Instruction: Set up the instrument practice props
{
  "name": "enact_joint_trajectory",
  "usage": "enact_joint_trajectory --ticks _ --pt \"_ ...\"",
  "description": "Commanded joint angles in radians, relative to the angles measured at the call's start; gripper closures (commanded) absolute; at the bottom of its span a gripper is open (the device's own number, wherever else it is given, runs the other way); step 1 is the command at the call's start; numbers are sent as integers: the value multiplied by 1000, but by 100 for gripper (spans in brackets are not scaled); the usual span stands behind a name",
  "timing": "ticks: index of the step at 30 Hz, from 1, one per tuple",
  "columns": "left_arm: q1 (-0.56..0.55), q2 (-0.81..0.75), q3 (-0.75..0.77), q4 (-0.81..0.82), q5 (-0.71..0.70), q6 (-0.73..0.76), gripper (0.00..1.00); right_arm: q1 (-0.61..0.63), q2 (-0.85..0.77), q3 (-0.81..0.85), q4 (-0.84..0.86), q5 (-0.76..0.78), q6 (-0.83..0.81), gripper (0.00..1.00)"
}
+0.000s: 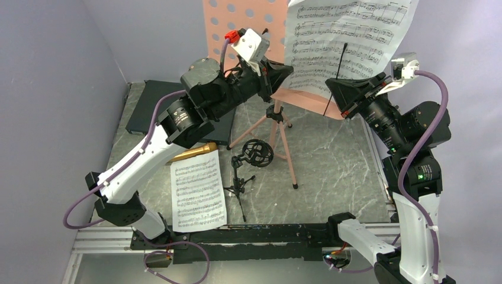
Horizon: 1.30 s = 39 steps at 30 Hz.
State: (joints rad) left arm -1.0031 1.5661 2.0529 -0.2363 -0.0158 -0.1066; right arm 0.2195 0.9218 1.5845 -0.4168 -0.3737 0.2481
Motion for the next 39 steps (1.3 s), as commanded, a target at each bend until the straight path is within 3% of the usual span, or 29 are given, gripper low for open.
enact_joint_trajectory --ticks 1,32,39 --pt "-6 -20 37 6 -1 44 97 2 8 -13 20 -25 19 100" --pt "-6 -10 -4 -40 -27 35 97 2 8 -22 28 -28 23 100" --pt "-5 -39 -46 -9 -32 31 85 2 2 -32 34 -33 26 99"
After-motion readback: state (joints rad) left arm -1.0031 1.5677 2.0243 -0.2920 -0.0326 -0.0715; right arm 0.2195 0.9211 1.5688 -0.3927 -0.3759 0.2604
